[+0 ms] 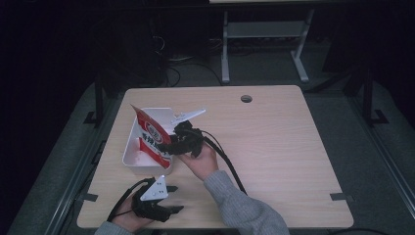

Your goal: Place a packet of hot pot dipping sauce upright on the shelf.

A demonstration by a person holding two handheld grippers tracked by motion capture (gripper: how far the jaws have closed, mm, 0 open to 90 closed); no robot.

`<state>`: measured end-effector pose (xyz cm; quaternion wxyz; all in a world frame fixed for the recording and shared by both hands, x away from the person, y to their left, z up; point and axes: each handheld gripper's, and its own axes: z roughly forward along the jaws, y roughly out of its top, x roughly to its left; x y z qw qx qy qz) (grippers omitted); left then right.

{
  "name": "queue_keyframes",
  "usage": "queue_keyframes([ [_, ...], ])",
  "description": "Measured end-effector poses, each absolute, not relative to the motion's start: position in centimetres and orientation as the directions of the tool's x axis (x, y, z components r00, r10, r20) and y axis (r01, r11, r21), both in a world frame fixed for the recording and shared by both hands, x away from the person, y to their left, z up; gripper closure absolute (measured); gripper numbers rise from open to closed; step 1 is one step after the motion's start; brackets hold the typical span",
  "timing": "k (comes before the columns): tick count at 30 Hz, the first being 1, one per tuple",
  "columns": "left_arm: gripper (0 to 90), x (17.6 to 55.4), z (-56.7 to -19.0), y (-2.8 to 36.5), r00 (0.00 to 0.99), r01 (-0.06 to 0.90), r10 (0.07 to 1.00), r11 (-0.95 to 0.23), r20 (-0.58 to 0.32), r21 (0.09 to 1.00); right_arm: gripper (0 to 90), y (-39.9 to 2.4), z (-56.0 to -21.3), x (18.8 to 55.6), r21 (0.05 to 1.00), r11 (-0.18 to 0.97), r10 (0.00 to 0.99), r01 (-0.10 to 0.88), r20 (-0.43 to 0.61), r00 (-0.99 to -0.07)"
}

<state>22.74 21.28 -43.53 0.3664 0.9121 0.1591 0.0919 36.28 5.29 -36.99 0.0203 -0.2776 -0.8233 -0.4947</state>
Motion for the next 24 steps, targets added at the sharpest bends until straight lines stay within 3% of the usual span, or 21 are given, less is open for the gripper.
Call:
queue_keyframes([
  [24, 35.4, 23.0, -43.5, 20.6, 0.933, 0.225, 0.357, -0.682, 0.049, 0.696, 46.0, 0.1, -37.0, 34.9, 0.805, 0.369, 0.406, 0.465, 0.311, -0.859],
])
